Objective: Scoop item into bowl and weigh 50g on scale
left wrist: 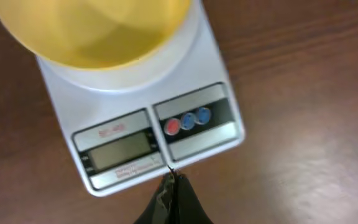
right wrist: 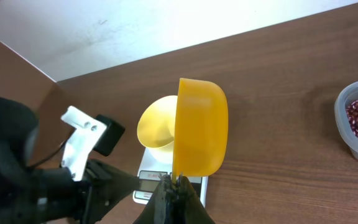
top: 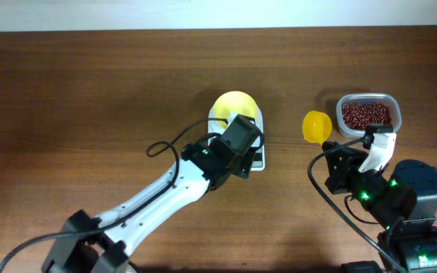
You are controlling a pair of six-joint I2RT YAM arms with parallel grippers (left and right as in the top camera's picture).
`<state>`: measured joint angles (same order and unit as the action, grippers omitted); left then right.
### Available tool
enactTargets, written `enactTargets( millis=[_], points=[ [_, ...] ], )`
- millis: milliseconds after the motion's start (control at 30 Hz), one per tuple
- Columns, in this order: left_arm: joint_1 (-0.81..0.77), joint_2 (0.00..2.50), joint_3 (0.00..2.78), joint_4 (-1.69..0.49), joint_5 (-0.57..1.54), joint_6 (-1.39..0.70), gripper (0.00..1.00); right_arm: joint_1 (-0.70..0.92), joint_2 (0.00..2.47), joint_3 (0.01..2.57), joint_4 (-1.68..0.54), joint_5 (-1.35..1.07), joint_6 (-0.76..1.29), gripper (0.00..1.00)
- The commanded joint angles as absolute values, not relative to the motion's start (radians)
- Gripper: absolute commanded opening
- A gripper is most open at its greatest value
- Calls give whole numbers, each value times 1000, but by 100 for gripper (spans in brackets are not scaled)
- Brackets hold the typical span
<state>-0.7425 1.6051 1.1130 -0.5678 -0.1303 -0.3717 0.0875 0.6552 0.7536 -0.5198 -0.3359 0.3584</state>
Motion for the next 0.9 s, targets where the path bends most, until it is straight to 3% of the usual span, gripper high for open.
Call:
enactTargets(
  millis=[0, 267, 533, 867],
  points=[
    [-744, 1660, 1128, -553, -208, -339, 0, 84, 709, 764, -516, -259, 348, 4],
    [-744, 1735, 1128, -482, -120, -229, 0, 84, 1008, 764, -528, -191, 409, 4],
    [-744, 1818, 1127, -429, -120, -94, 0, 84, 1013, 764, -529, -190, 409, 4],
    [-744, 1842, 1127, -372, -155, -84, 0, 84, 1013, 764, -520, -190, 409, 4]
  ],
)
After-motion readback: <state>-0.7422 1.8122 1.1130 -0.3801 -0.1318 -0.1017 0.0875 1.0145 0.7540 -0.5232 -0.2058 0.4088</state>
